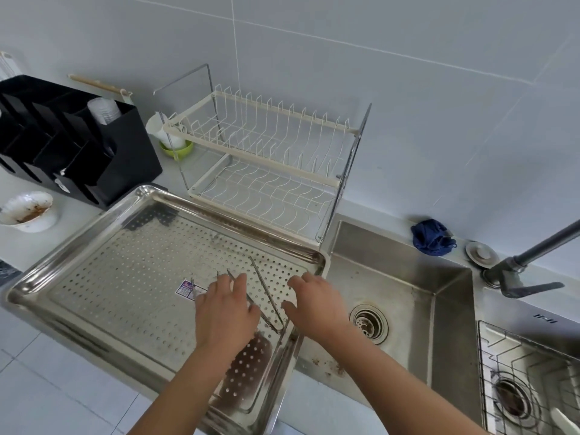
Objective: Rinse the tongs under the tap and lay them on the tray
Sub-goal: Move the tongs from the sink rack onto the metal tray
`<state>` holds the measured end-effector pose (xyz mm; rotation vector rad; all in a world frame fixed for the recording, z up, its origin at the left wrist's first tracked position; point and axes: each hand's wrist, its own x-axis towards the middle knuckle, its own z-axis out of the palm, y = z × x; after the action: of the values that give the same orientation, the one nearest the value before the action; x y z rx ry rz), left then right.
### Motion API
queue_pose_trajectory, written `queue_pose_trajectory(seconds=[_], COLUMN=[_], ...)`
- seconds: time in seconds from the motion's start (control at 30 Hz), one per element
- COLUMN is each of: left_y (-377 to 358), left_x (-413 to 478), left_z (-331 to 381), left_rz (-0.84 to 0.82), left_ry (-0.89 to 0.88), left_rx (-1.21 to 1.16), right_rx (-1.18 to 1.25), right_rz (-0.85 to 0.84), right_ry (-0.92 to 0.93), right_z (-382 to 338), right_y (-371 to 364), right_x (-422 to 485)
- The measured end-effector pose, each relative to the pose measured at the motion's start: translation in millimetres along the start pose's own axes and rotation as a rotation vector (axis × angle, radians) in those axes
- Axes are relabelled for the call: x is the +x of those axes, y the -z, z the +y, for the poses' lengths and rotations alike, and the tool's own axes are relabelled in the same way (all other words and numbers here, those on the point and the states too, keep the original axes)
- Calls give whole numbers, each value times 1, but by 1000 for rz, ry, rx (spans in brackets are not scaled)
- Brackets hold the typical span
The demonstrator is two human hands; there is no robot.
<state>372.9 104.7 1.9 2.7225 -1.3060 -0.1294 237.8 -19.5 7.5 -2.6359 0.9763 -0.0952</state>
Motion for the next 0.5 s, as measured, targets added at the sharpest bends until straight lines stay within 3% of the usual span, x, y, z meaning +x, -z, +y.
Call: queue_pose_trajectory(seconds=[0.5], left_y=[6], left_x=[-8], left_z=[138], left_rz=[-5], left_ry=[-418], left_rx=[-14], right_rx=[19], right_rz=[129], right_ry=[-428], right_z=[101], right_y=[52], right_x=[-99])
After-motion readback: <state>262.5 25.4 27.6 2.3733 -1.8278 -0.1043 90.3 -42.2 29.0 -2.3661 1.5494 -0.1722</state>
